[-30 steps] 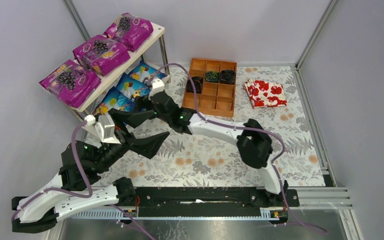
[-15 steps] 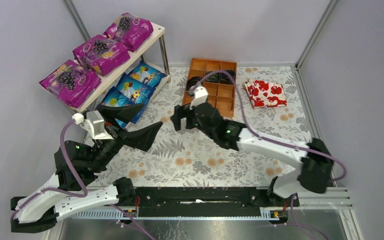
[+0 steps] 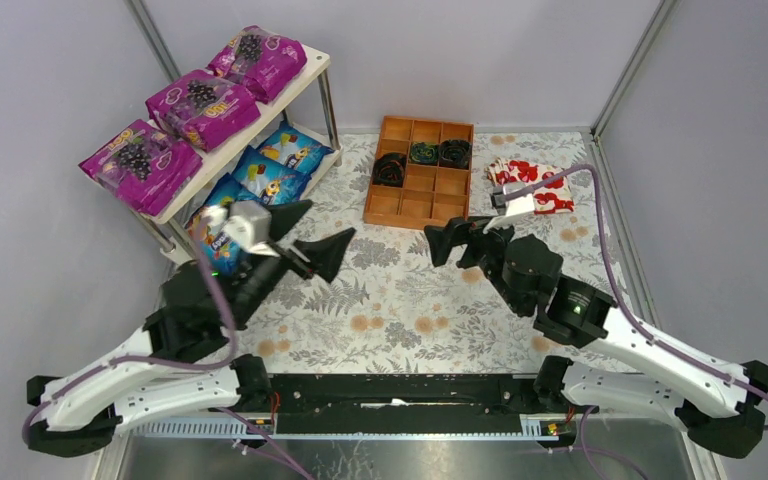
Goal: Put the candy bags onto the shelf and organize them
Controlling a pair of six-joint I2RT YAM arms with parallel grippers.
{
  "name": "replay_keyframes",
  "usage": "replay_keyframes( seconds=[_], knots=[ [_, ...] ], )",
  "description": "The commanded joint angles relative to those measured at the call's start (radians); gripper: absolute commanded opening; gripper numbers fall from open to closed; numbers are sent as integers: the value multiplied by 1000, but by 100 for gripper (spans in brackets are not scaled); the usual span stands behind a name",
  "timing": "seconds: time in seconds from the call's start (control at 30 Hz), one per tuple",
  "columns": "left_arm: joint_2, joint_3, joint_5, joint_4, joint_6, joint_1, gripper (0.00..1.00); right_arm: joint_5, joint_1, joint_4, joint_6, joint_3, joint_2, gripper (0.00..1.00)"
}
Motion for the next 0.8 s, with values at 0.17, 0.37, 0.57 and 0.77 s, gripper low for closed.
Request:
replay_keyframes(
  seconds=[0.17,0.37,0.57,0.77],
  knots=[
    [152,127,-15,-104,1,3,99,82,-1,-162,-52,23,-132,100],
    [171,234,-29,-53,124,3,99,33,-1,-244,-30,145,-160,100],
    [163,315,-37,-60,162,3,99,27,-1,-199,-40,160,-227,100],
    [94,350,4,-33,141,3,99,23,-2,-142,-51,93,-279,100]
  ],
)
